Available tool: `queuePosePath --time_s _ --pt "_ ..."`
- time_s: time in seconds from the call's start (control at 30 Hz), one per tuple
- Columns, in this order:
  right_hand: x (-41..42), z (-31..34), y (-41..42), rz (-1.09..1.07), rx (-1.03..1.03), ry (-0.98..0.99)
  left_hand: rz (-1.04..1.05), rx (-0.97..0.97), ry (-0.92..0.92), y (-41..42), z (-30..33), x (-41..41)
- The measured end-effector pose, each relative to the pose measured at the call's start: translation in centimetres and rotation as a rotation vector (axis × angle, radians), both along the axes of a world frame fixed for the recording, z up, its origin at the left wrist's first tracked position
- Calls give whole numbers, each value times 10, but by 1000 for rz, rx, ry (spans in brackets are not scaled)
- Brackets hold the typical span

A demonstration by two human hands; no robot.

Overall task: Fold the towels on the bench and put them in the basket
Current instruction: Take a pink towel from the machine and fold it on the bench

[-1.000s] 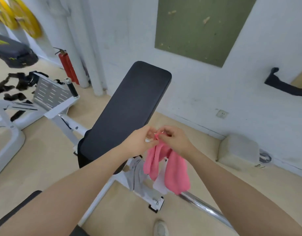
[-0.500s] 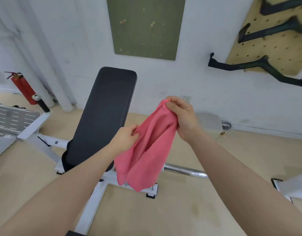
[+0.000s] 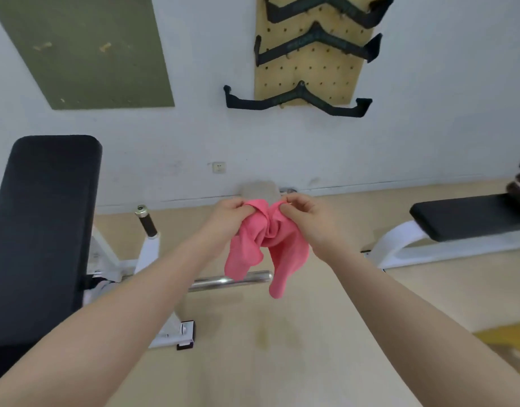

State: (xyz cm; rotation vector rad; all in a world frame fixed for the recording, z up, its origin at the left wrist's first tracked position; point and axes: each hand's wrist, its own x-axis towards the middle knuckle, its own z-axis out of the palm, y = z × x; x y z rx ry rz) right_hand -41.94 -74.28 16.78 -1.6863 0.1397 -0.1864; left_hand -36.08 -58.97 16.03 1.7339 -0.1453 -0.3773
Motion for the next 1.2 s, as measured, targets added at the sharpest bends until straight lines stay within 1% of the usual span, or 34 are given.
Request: queuePosePath --time_s 0.13,0.27,0.33,0.47,0.63,0.8,0.87,0.93,1.0,1.1,1.2 --pt "-47 5 -116 -39 -60 -17 -147 -65 19 -133 5 -44" --pt "-89 12 -219 -141 -101 -25 -394 -118 54 -245 7 -80" --pt "-104 14 -266 -179 -95 -6 -477 -85 -8 -294 4 -88" --pt "-118 7 -360 -242 -133 19 -557 -1 -121 -391 -2 -88" --pt "-122 -8 -487 -308 -168 32 -712 40 -115 -521 -12 -72" --pt "-121 -9 -618 -388 -163 95 -824 118 -147 -662 -4 -58" --pt "-120 -4 -666 -419 -189 114 -852 140 -164 -711 4 -54" --pt "-120 -1 -709 -439 -227 136 -870 151 -143 -756 9 -52" --pt "-119 -3 -752 -424 -259 160 -889 175 -127 -798 7 -48" --pt "-114 -13 -818 -344 -326 216 -914 212 -135 -857 -4 -38" --pt "-103 -24 -883 -274 -421 237 -843 207 -114 -909 -15 -30"
